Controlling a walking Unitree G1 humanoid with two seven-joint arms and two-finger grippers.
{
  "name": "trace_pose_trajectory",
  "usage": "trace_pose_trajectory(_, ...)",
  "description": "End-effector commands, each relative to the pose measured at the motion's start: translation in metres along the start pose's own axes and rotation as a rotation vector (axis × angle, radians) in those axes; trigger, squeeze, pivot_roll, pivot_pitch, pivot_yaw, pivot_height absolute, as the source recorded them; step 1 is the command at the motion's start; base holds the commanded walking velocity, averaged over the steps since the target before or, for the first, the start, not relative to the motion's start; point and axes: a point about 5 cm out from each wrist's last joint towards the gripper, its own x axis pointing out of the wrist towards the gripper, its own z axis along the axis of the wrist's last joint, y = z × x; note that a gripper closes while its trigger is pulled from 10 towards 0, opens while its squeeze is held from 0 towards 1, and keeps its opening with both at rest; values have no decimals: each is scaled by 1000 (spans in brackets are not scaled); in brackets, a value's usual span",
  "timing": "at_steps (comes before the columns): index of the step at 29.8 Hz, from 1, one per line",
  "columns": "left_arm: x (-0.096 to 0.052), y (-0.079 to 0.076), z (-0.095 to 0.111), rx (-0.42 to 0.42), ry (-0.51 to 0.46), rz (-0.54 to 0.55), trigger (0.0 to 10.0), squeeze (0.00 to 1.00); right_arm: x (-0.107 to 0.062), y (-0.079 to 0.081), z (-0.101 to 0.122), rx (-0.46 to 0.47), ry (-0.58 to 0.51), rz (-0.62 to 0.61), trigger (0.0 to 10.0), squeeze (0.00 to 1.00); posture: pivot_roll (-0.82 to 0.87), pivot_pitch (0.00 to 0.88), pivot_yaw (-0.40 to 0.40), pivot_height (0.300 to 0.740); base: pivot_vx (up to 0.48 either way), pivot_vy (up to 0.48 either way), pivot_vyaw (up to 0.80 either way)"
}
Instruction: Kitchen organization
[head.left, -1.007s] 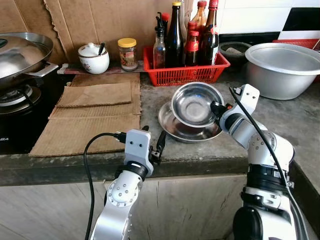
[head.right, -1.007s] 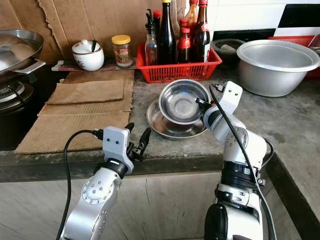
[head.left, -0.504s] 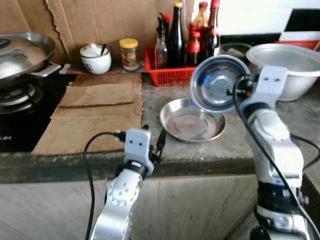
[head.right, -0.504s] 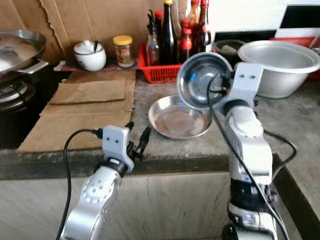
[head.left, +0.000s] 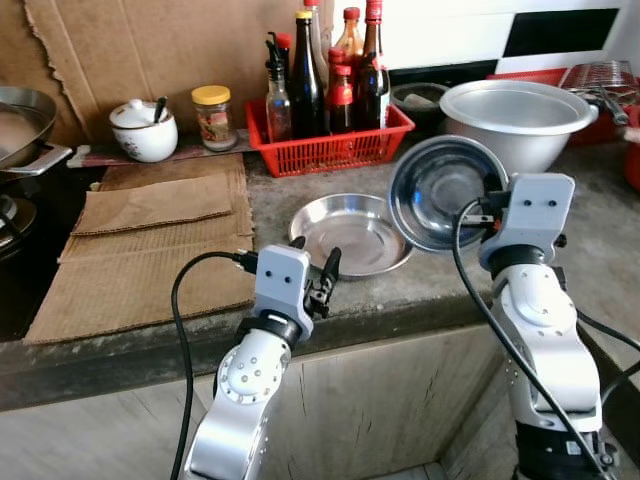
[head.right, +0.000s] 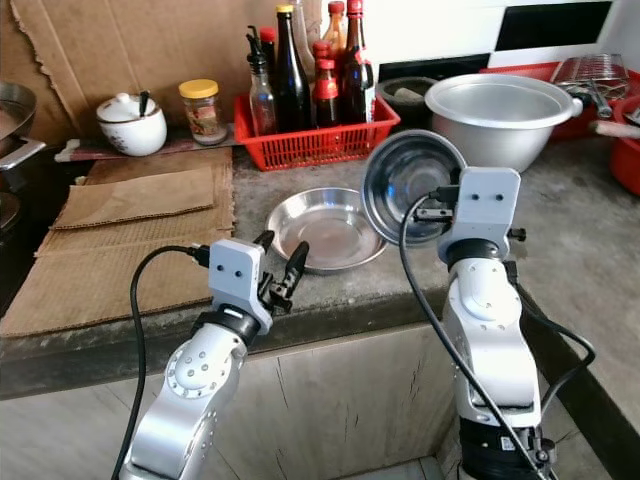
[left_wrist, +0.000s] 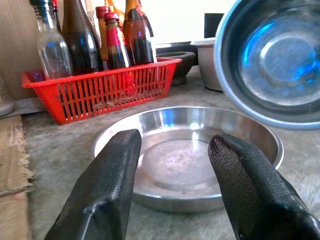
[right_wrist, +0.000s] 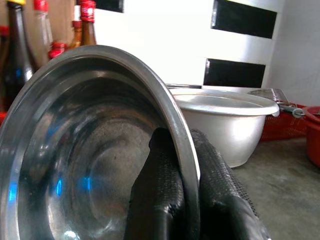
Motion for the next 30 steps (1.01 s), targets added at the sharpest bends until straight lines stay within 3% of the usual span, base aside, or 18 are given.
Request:
trace_pose_trajectory(1, 2, -2, 1, 19, -8, -20, 10000, 0, -3, 0, 11, -12, -67, -9, 0, 0, 0, 0, 1, 740, 0, -446, -800)
trace_pose_trajectory(6, 3, -2, -1, -1, 4, -22, 10000, 0, -4, -3, 10, -34, -73, -39, 0, 0, -2, 0, 3, 740, 109, -370, -800)
trace_pose_trajectory(19, 3, 2, -1, -40, 0, -2, 10000, 0, -15, 4, 4, -44, -64, -5, 0, 0, -4, 13, 6, 740, 0, 0, -800)
trace_pose_trajectory(30, 3, 0, 0, -46, -8, -23, 10000, 0, -16, 8, 5, -35, -67, 3, 0, 0, -3, 15, 5, 740, 0, 444, -800)
